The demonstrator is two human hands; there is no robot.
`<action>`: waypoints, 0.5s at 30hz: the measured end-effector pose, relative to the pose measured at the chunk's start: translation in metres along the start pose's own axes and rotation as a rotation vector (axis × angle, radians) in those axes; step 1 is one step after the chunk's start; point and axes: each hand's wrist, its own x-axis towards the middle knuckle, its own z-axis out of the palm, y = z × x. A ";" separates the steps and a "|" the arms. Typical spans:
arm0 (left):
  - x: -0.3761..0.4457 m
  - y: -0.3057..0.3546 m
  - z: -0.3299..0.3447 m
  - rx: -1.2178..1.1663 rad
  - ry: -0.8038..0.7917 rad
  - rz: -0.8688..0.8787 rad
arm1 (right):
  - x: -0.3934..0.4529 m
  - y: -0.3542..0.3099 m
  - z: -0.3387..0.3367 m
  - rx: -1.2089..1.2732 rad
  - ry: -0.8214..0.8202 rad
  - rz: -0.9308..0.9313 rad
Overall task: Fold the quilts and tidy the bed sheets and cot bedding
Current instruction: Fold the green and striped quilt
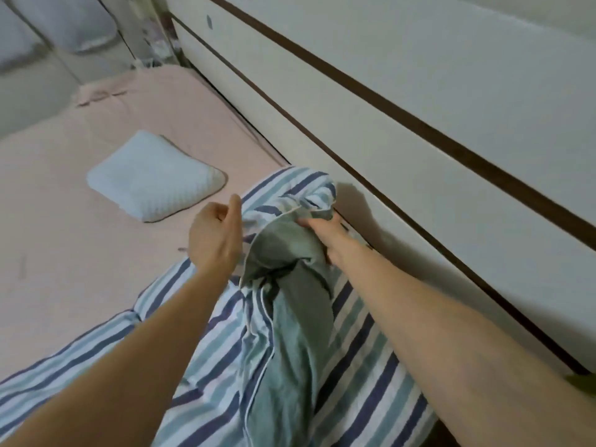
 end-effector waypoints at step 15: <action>0.071 -0.045 0.042 -0.190 -0.033 -0.661 | 0.070 -0.027 0.038 -0.868 0.082 -0.391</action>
